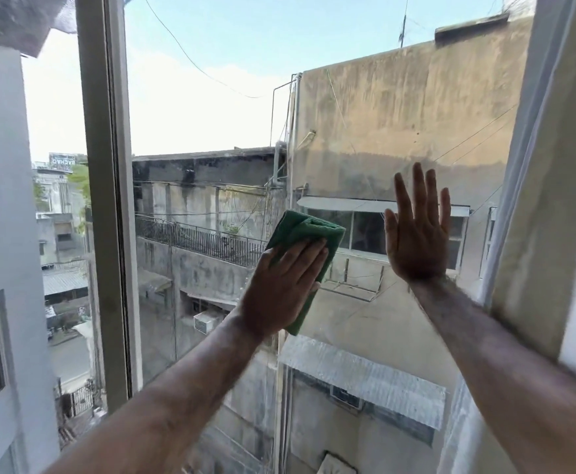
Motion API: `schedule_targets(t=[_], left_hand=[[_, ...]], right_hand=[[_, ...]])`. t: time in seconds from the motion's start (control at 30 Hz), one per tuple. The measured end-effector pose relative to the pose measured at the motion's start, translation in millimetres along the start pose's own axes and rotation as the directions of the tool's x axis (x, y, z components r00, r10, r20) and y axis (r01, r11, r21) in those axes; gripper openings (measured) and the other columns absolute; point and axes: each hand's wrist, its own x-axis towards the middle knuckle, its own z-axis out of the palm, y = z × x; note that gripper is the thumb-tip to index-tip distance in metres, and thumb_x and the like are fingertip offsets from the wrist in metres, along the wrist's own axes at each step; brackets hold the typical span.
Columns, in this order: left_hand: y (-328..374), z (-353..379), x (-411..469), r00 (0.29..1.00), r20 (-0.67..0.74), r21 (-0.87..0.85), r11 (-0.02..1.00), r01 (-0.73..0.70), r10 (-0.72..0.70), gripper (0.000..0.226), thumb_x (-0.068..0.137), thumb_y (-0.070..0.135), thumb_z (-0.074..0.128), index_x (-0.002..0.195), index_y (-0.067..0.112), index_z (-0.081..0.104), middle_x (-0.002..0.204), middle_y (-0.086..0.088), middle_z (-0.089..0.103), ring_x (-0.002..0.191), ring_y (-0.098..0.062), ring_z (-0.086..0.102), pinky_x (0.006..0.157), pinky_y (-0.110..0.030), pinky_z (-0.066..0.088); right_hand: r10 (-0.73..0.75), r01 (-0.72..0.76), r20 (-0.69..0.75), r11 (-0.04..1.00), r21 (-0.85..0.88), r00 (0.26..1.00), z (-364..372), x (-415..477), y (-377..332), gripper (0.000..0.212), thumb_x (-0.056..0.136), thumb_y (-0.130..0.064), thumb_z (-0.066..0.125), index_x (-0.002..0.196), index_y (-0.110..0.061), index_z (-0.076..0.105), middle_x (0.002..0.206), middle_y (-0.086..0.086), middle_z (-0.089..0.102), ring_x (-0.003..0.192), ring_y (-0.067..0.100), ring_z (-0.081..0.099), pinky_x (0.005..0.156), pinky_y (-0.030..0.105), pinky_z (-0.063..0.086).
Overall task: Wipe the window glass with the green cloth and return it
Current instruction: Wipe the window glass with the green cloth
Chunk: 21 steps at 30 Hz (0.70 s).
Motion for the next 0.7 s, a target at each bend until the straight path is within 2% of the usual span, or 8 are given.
schedule_targets(t=[0.07,0.13,0.2,0.23,0.33,0.4,0.57,0.7], left_hand=[[-7.8,-13.2,20.9,0.998,-0.064,-0.051,0.999,0.001,-0.004,0.039,0.100,0.018,0.050,0.135,0.016,0.067,0.143,-0.004,0.065,0.124,-0.026,0.065,0.087,-0.044,0.057],[-17.7,-26.2,41.0,0.996,-0.093,-0.102,0.995,0.001,-0.010,0.027,0.095,0.016,0.057,0.112,0.017,0.078,0.124,-0.004,0.074,0.105,-0.025,0.071,0.078,-0.044,0.062],[-24.9,-28.6,55.3,0.995,-0.092,-0.088,0.996,0.029,-0.037,0.014,0.087,0.018,0.075,0.101,0.016,0.079,0.116,-0.007,0.074,0.099,-0.024,0.071,0.074,-0.043,0.063],[-26.8,-27.8,60.6,0.993,-0.090,-0.063,0.996,0.064,-0.070,0.021,0.083,0.021,0.080,0.103,0.017,0.077,0.120,-0.008,0.072,0.103,-0.024,0.069,0.076,-0.042,0.062],[-34.3,-27.4,68.6,0.966,-0.042,-0.031,0.967,0.253,-0.254,0.054,0.083,0.031,0.075,0.134,0.019,0.062,0.141,-0.012,0.060,0.124,-0.029,0.061,0.091,-0.045,0.052],[-36.8,-30.6,69.6,0.931,0.025,-0.046,0.929,0.366,-0.365,0.064,0.080,0.039,0.079,0.137,0.016,0.060,0.135,-0.011,0.065,0.120,-0.028,0.064,0.091,-0.047,0.054],[-23.7,-40.7,68.5,0.913,0.130,-0.071,0.915,0.398,-0.387,0.029,0.082,0.026,0.086,0.103,0.010,0.076,0.103,-0.009,0.076,0.093,-0.027,0.075,0.077,-0.046,0.065],[-27.2,-54.1,76.9,0.876,0.243,-0.219,0.857,0.467,-0.415,0.033,0.085,0.027,0.082,0.110,0.008,0.073,0.108,-0.010,0.073,0.094,-0.030,0.076,0.078,-0.047,0.066]], right_hand=[[-0.002,0.002,0.009,1.000,0.001,1.000,-0.9,1.7,2.1,0.058,0.114,-0.036,0.027,0.168,-0.017,0.024,0.178,0.015,0.018,0.167,0.033,0.013,0.134,0.058,0.016],[-0.004,0.004,0.018,1.000,0.002,1.000,-1.5,0.9,3.0,0.058,0.114,-0.037,0.025,0.169,-0.017,0.023,0.178,0.016,0.017,0.167,0.033,0.013,0.134,0.059,0.016],[-0.005,0.005,0.023,1.000,0.000,1.000,-1.1,-0.2,3.0,0.058,0.114,-0.037,0.024,0.169,-0.017,0.023,0.178,0.016,0.017,0.167,0.033,0.013,0.134,0.059,0.015],[-0.006,0.006,0.023,1.000,0.002,1.000,-0.5,-0.2,3.2,0.058,0.114,-0.038,0.024,0.169,-0.017,0.023,0.178,0.016,0.017,0.167,0.033,0.014,0.134,0.059,0.015],[-0.010,0.009,0.022,1.000,0.012,1.000,0.6,1.0,3.4,0.058,0.114,-0.038,0.024,0.168,-0.017,0.024,0.178,0.016,0.018,0.166,0.033,0.014,0.135,0.058,0.015],[-0.010,0.010,0.017,1.000,0.014,1.000,2.1,0.8,4.4,0.058,0.114,-0.037,0.026,0.168,-0.017,0.025,0.178,0.016,0.018,0.166,0.034,0.015,0.134,0.059,0.016],[-0.013,0.012,0.023,1.000,0.024,1.000,2.4,-1.0,4.7,0.057,0.114,-0.032,0.033,0.168,-0.015,0.026,0.177,0.017,0.019,0.166,0.035,0.015,0.133,0.061,0.017],[0.056,-0.062,0.071,0.995,0.074,0.996,-4.1,3.2,-8.2,0.059,0.111,-0.025,0.040,0.167,-0.011,0.027,0.177,0.020,0.018,0.166,0.038,0.015,0.133,0.063,0.016]])
